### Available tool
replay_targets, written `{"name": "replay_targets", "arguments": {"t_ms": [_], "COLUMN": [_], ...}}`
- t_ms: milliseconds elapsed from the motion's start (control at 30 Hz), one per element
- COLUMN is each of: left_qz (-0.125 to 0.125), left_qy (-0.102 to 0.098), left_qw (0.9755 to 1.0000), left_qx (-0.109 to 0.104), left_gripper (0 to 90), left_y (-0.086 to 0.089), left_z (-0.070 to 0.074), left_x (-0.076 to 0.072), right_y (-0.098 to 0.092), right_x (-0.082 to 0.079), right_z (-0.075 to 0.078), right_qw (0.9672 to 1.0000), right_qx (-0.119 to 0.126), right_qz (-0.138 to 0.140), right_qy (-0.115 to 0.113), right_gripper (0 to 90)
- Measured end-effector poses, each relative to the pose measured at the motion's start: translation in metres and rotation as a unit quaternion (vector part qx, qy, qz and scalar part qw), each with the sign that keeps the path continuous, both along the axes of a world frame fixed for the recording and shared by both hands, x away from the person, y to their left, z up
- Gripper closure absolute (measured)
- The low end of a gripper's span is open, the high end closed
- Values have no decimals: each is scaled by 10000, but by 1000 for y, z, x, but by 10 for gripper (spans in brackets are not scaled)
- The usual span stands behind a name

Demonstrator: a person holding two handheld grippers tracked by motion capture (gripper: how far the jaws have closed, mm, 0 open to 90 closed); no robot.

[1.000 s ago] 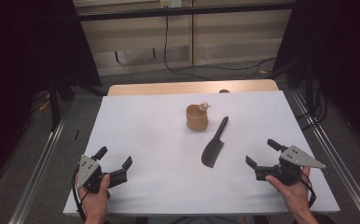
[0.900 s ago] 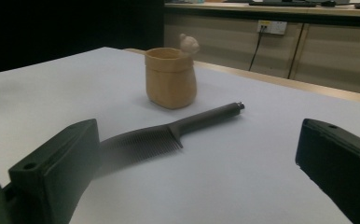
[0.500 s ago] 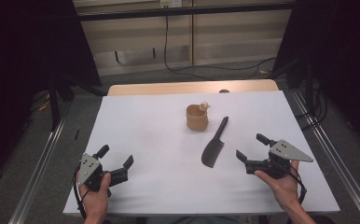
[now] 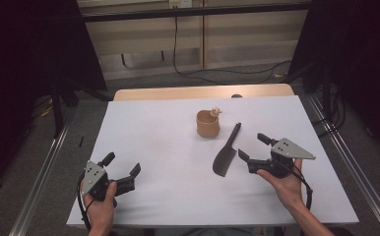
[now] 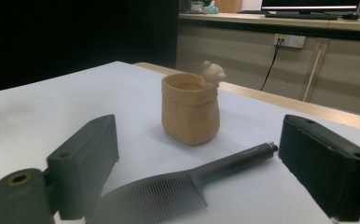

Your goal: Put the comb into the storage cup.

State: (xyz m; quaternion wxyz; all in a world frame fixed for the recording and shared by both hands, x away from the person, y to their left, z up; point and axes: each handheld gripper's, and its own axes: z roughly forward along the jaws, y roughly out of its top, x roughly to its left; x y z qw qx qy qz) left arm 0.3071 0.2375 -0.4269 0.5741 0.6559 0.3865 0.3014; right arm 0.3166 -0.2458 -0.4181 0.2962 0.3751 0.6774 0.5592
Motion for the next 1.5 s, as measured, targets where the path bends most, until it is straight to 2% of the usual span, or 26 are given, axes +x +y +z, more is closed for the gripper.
{"name": "replay_targets", "arguments": {"t_ms": [100, 267, 467, 500, 600, 667, 700, 733, 767, 967, 1000, 1067, 1133, 1167, 1233, 1267, 1300, 1367, 1467, 1500], "left_qz": [-20, -67, -54, -60, -45, -57, -57, -66, -66, -110, -126, -137, -137, -153, -158, -160, -161, -165, -160, -167], "left_qy": [3, 19, 8, 12, 13, 1, 1, 1, 1, 37, 35, 24, 13, 20, 42, 43, 46, 28, 6, 13], "left_qw": [10000, 10000, 10000, 9999, 10000, 10000, 10000, 10000, 10000, 9999, 9999, 9998, 9999, 9998, 9998, 9998, 9998, 9998, 9998, 9998], "left_qx": [4, 56, 68, 86, 86, 66, 66, 72, 72, 47, 77, 106, 83, 91, 88, 93, 80, 82, 66, 84], "left_gripper": [23, 23, 23, 23, 23, 23, 23, 23, 23, 23, 23, 23, 23, 23, 23, 23, 23, 23, 23, 23], "left_y": [-1, -2, -3, -3, -3, -3, -3, -3, -3, -5, -4, -5, -5, -5, -6, -6, -6, -6, -6, -5], "left_z": [0, -1, -1, -1, -1, -1, -1, -1, -1, -1, -1, -1, 0, -1, -1, -1, -1, 0, 0, 0], "left_x": [0, 1, 0, 0, 1, 0, 0, 0, 0, 0, 0, -1, -1, -1, -1, -1, -1, -1, -1, -1], "right_y": [3, 9, 14, 16, 17, 18, 18, 18, 19, 24, 26, 27, 28, 28, 28, 27, 27, 27, 33, 33], "right_x": [3, 8, 18, 22, 25, 27, 27, 30, 32, 43, 46, 47, 47, 47, 47, 48, 48, 49, 54, 54], "right_z": [1, 10, 7, 4, 4, 4, 4, 5, 5, 3, 1, 0, 0, 0, 0, 1, 1, 1, 5, 5], "right_qw": [10000, 9998, 9996, 9995, 9996, 9993, 9993, 9987, 9985, 9976, 9970, 9969, 9965, 9965, 9966, 9967, 9967, 9963, 9939, 9939], "right_qx": [-8, -48, -89, -89, -50, 24, 24, 146, 170, 172, 149, 142, 151, 139, 156, 168, 168, 162, -129, -129], "right_qz": [28, 123, 263, 303, 282, 362, 362, 481, 514, 662, 735, 757, 799, 805, 803, 783, 783, 819, 957, 957], "right_qy": [-4, -143, -1, 24, -6, -35, -35, 13, 38, 136, 170, 185, 183, 155, 127, 113, 113, 199, 524, 524], "right_gripper": [137, 196, 270, 326, 374, 465, 465, 529, 546, 633, 674, 692, 750, 822, 851, 900, 900, 900, 900, 900]}}
